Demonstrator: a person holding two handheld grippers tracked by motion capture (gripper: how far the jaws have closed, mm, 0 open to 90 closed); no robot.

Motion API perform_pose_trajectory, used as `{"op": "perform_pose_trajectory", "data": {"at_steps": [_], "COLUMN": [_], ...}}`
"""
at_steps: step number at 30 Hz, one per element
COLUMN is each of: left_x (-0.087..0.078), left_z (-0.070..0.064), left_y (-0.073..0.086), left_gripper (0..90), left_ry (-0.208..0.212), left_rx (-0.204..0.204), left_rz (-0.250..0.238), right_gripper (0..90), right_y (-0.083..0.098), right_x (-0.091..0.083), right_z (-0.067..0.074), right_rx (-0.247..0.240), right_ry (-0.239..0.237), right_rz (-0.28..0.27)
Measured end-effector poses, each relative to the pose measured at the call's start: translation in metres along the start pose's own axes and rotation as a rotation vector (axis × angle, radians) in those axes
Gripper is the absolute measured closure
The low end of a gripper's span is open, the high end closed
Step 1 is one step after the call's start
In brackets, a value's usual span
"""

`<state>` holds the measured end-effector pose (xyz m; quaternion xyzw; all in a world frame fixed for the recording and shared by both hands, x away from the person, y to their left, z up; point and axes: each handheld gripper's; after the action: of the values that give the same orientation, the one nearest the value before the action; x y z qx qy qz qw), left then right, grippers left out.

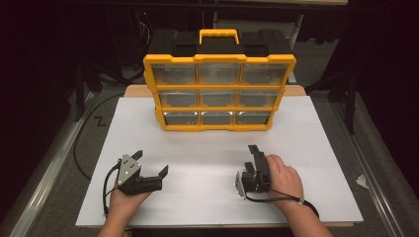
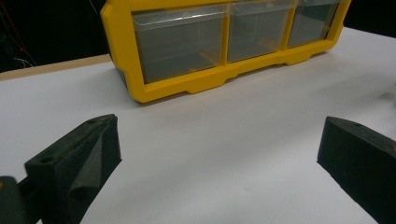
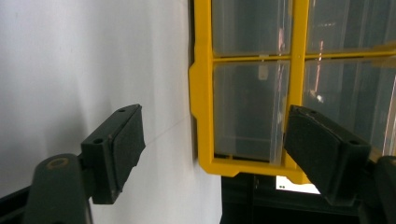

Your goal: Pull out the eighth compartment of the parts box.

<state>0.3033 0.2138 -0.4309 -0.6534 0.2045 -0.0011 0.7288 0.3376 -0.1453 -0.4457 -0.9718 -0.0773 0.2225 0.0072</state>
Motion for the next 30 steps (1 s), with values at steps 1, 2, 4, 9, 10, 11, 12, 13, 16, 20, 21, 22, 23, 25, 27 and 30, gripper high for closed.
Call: {"op": "perform_pose_trajectory", "data": {"at_steps": [1, 2, 4, 9, 10, 11, 12, 13, 16, 20, 21, 22, 23, 25, 27, 30], "left_x": [0.0, 0.001, 0.001, 0.001, 0.001, 0.001, 0.001, 0.001, 0.001, 0.001, 0.001, 0.001, 0.001, 0.001, 0.001, 0.001], "left_z": [0.0, 0.0, 0.0, -0.001, -0.001, -0.001, -0.001, -0.001, -0.001, -0.002, -0.003, -0.003, -0.003, -0.004, -0.003, -0.003], "left_y": [0.0, 0.0, 0.001, 0.001, 0.001, 0.001, 0.001, 0.001, 0.001, 0.001, 0.001, 0.001, 0.001, 0.001, 0.001, 0.001], "left_gripper": [0.4, 0.4, 0.4, 0.4, 0.3, 0.4, 0.4, 0.3, 0.3, 0.3, 0.3, 0.4, 0.4, 0.4, 0.3, 0.3], "left_ry": [0.003, 0.007, 0.011, 0.016, 0.018, 0.02, 0.02, 0.021, 0.022, 0.029, 0.03, 0.029, 0.027, 0.028, 0.026, 0.026], "left_rx": [0.004, 0.006, 0.016, 0.027, 0.026, 0.027, 0.027, 0.026, 0.025, 0.03, 0.035, 0.039, 0.04, 0.04, 0.04, 0.04], "left_rz": [0.005, 0.006, 0.013, 0.01, 0.009, 0.009, 0.009, 0.011, 0.012, 0.019, 0.021, 0.02, 0.019, 0.018, 0.018, 0.019], "right_gripper": [24.5, 26.4, 28.5, 33.3, 34.5, 35.2, 36.3, 36.7, 38.3, 39.7, 40.2, 40.6, 41.2, 42.7, 44.2, 45.1], "right_y": [-0.002, -0.004, -0.008, -0.021, -0.024, -0.026, -0.029, -0.03, -0.038, -0.045, -0.046, -0.048, -0.049, -0.051, -0.052, -0.054], "right_x": [0.0, 0.002, 0.004, 0.011, 0.011, 0.012, 0.013, 0.014, 0.018, 0.022, 0.024, 0.025, 0.026, 0.029, 0.032, 0.037], "right_z": [0.0, 0.0, -0.001, -0.005, -0.007, -0.008, -0.012, -0.013, -0.021, -0.029, -0.032, -0.033, -0.035, -0.039, -0.041, -0.045], "right_rx": [0.001, -0.003, 0.002, 0.002, -0.002, -0.006, -0.002, -0.001, 0.004, 0.018, 0.016, 0.028, 0.03, 0.022, 0.029, 0.03], "right_ry": [0.001, 0.015, 0.022, 0.027, 0.036, 0.035, 0.039, 0.045, 0.055, 0.072, 0.079, 0.08, 0.084, 0.093, 0.093, 0.098], "right_rz": [0.0, -0.005, -0.002, -0.013, -0.02, -0.02, -0.026, -0.029, -0.031, -0.036, -0.038, -0.038, -0.044, -0.048, -0.043, -0.037]}}
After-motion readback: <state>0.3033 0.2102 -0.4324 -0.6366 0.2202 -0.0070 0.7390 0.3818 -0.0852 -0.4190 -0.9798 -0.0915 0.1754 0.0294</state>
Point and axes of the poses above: each handheld gripper's, and its own axes: x roughly forward along the jaws, y roughly out of its underside, z roughly to its left, and after that the axes turned 10 degrees about -y, right-handed
